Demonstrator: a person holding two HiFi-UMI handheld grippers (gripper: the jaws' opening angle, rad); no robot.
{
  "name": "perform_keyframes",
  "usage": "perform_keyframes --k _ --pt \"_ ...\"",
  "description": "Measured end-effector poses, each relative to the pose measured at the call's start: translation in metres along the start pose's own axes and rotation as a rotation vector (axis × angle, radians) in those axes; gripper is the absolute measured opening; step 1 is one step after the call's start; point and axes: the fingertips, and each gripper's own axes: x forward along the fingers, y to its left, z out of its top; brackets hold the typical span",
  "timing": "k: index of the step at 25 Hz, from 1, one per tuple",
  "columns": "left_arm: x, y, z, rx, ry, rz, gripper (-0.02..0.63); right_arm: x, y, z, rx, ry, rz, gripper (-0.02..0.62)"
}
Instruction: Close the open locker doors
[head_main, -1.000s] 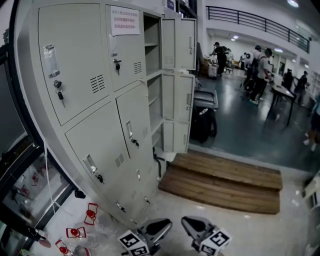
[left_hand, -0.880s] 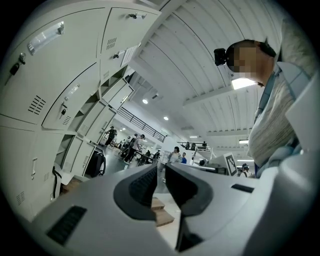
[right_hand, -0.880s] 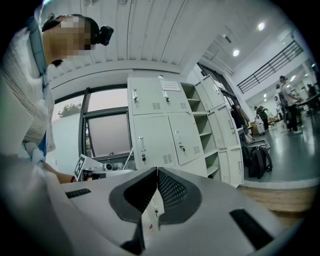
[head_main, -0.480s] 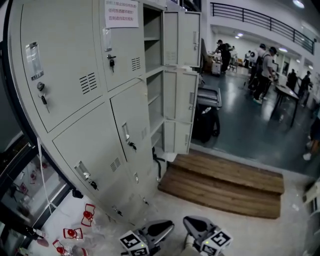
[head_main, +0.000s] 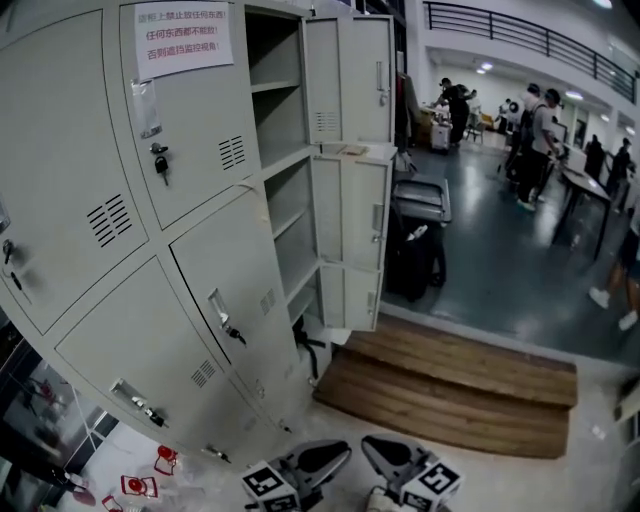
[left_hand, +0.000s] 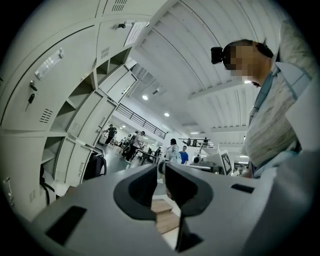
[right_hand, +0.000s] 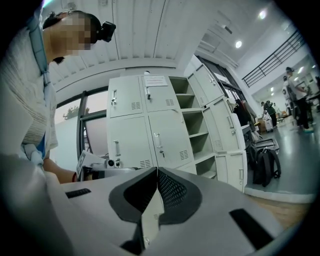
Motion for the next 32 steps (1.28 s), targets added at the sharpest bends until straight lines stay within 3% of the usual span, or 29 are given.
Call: perform_keyframes --k 3,16,20,23,29,32 --pt "0.027 0.019 0.001 0.013 0.002 0.013 0.046 0.003 -0.026 0.019 0.004 -0.049 0.036 0.003" --pt "0.121 0.067 -0.011 0.034 0.01 0.084 0.046 -0.001 -0.14 0.027 -0.059 -0.007 0.085 0.003" --pt "0.127 0.078 -0.009 0.019 0.005 0.108 0.046 0.005 -0.149 0.044 -0.025 -0.066 0.102 0.003" --pt "0.131 0.096 -0.005 0.02 0.0 0.127 0.046 0.017 -0.158 0.036 -0.034 -0.034 0.123 0.003" --pt "0.154 0.134 0.015 0.005 -0.013 0.092 0.046 0.051 -0.182 0.061 -0.032 -0.06 0.12 0.003" --pt "0.163 0.156 0.031 0.044 -0.014 0.062 0.046 0.071 -0.193 0.072 -0.048 -0.056 0.114 0.003"
